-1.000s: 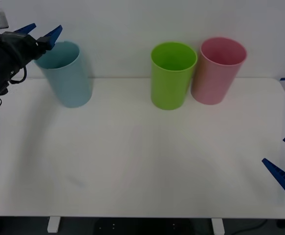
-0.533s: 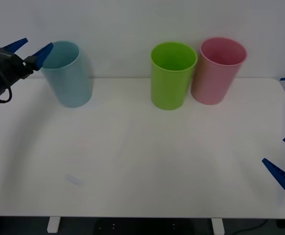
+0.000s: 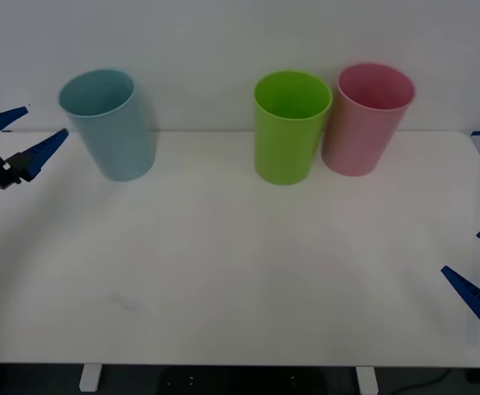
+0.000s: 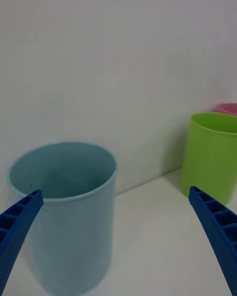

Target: Grasp the object on the table and drop it into the matching bin: aluminum can to the light blue bin, PET bottle to the pink bin.

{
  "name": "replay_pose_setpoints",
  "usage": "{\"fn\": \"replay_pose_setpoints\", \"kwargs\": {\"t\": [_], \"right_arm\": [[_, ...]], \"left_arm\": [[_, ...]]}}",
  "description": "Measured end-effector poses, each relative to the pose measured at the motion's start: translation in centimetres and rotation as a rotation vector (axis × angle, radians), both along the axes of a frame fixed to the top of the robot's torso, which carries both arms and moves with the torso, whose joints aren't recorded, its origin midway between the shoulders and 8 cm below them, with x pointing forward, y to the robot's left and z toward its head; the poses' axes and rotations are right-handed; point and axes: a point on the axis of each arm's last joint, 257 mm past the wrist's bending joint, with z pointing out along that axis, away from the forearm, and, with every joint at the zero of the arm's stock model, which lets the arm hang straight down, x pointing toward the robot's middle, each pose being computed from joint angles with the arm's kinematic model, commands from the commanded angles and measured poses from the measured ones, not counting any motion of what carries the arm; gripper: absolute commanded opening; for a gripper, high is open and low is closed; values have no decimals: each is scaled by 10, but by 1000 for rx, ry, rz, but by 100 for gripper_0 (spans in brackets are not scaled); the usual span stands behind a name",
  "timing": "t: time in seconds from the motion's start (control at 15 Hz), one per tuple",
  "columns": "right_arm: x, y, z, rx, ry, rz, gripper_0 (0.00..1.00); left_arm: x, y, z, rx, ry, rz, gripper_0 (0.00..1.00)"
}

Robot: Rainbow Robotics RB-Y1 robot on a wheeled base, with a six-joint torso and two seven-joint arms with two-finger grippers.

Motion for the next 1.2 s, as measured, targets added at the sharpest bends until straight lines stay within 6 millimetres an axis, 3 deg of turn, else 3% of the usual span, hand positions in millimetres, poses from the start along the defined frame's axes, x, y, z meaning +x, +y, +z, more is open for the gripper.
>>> {"fn": "replay_pose_setpoints", "kwargs": {"t": [0.73,1.0,1.2], "right_arm": [[0,0,0,0,0,0,100],[0,0,0,0,0,0,100],[0,0,0,0,0,0,100]], "left_arm": [[-103,26,-59,71,111,-24,100],[-126,24,-73,61,147,-38,100],[-133,24,-78,56,162,-44,100]]}}
